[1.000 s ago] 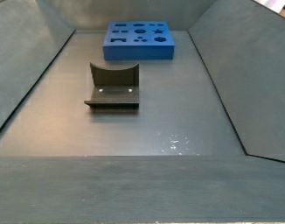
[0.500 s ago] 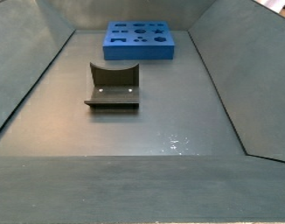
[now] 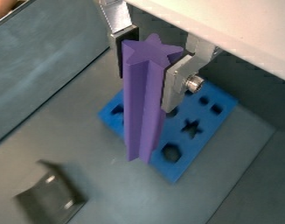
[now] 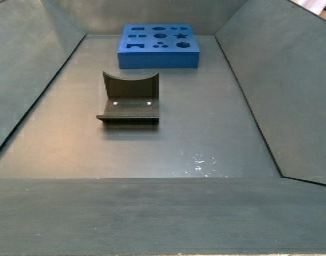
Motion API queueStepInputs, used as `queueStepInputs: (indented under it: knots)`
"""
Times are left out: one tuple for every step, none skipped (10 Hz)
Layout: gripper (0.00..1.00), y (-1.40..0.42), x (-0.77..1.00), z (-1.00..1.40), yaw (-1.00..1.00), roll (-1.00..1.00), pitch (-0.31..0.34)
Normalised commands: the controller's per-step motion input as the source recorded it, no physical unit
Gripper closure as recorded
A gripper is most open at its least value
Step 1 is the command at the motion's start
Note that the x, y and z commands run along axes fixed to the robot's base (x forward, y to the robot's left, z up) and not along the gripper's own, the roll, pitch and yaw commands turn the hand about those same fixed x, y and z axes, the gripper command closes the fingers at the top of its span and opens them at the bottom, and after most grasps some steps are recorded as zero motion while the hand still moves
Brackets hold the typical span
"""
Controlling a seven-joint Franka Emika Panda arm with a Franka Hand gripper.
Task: Pick up the star object. Move up. Place the star object on the fixture. Regrasp the star object. Move to above the board. Insert the star object.
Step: Move to above the board, then insert the star object.
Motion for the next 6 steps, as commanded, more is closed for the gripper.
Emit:
queueStepInputs:
  knots:
    - [1.00, 0.05, -0.08, 0.00, -0.09, -0.86, -0.108]
    - [1.00, 0.04, -0.06, 0.00, -0.05, -0.55, -0.088]
    - [1.00, 0.02, -0.05, 0.00, -0.03, -0.36, -0.067]
    - [1.00, 0.01, -0.04, 0.00, -0.02, -0.23, -0.048]
    - [1.00, 0.00, 0.00, 0.00, 0.00, -0.01, -0.004]
    - [1.00, 0.11, 0.00, -0.05, 0.00, -0.06, 0.000]
